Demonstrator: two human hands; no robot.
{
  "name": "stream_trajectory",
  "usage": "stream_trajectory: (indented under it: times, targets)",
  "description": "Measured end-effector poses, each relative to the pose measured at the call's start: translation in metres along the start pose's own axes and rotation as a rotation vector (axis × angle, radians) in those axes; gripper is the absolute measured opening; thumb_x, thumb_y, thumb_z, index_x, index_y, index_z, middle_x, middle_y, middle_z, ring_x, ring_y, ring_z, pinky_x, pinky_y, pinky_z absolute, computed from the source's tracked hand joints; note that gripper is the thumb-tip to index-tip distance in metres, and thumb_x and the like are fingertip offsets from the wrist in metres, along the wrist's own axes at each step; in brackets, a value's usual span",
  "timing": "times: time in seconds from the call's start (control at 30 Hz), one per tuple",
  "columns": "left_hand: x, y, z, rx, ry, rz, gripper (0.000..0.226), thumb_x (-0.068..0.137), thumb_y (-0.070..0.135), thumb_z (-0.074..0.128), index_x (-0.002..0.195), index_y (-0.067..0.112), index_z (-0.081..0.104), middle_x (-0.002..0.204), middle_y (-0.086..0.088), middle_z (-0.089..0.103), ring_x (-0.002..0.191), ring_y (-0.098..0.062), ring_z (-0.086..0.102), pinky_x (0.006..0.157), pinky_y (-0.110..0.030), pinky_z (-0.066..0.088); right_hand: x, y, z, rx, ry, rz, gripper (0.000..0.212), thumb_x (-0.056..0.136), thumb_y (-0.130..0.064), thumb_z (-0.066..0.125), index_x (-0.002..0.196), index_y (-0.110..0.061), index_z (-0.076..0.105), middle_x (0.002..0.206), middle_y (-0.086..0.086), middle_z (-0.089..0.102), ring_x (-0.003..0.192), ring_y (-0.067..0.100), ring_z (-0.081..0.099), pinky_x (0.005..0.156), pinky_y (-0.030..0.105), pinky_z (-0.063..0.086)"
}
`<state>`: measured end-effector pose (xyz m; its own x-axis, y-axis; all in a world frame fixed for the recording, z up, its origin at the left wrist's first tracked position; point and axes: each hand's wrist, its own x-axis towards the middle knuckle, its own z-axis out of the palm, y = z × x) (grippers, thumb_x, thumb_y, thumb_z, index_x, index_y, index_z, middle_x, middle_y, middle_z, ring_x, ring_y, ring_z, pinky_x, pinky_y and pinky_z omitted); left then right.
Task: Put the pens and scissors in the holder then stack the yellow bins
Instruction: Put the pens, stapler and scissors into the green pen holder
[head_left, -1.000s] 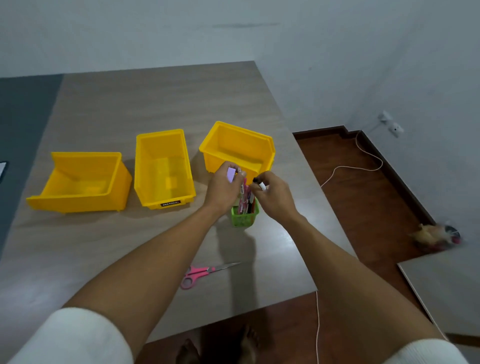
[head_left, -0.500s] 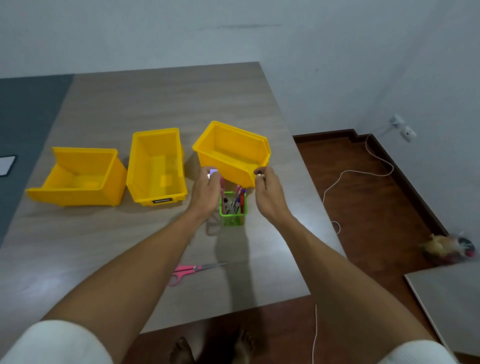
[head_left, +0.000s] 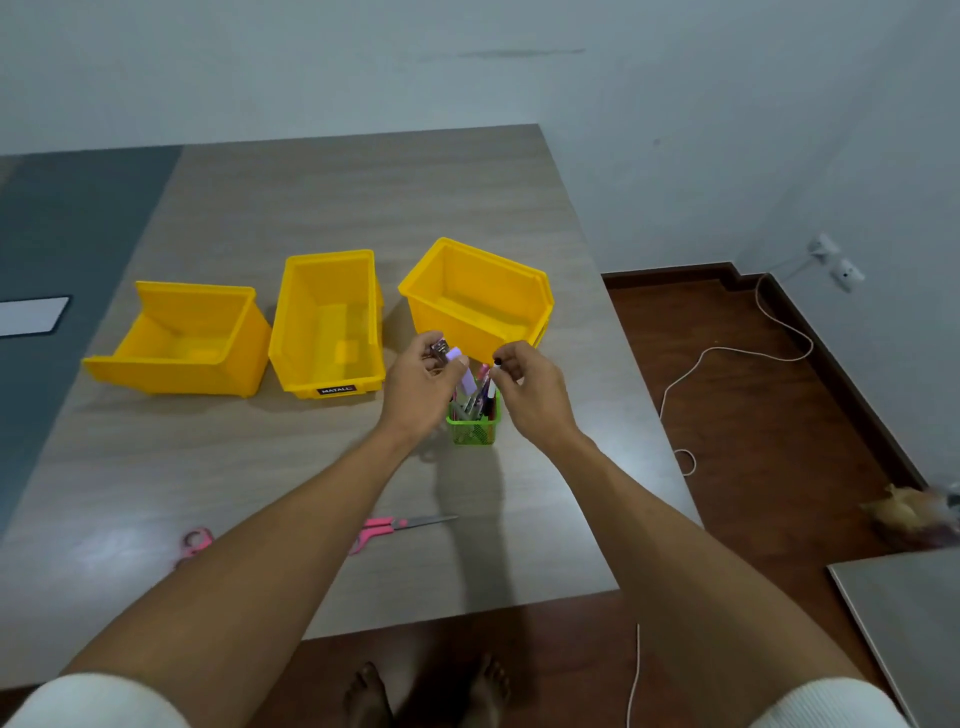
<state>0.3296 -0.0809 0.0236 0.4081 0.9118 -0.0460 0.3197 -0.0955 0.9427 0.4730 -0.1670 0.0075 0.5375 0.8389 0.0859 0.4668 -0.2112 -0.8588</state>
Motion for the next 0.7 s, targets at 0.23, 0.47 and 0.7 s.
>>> stream_trajectory:
  times: [0.23,0.47,0.7]
  targets:
    - [-0.02,-0.014,0.005,0.085,0.06,0.002,0.046,0.08,0.034,0.079,0.118,0.015,0.061,0.108,-0.007,0.066,0.095,-0.022,0.068,0.085,-0.047,0.058,-0.008,0.022,0.014,-0.123,-0.078,0.028,0.011,0.092,-0.013,0.071,0.102,-0.015,0.073,0.103,0.009,0.065,0.086,0.026,0.061,0.073,0.038,0.052]
    - [-0.019,-0.025,0.021,0.145,0.061,-0.007,0.044,0.079,0.038,0.079,0.114,0.017,0.064,0.108,-0.002,0.068,0.1,-0.02,0.065,0.088,-0.047,0.057,-0.009,0.028,0.014,-0.145,-0.078,0.023,0.021,0.092,-0.021,0.07,0.113,-0.019,0.073,0.107,0.007,0.062,0.089,0.025,0.06,0.076,0.045,0.055]
    - [-0.01,-0.029,0.015,0.348,0.035,0.017,0.055,0.084,0.054,0.064,0.131,0.025,0.065,0.127,0.002,0.07,0.116,-0.022,0.061,0.096,-0.045,0.052,-0.006,0.021,0.008,-0.067,0.047,0.056,0.03,0.1,-0.019,0.056,0.126,-0.009,0.065,0.119,0.011,0.066,0.104,0.023,0.064,0.088,0.043,0.056]
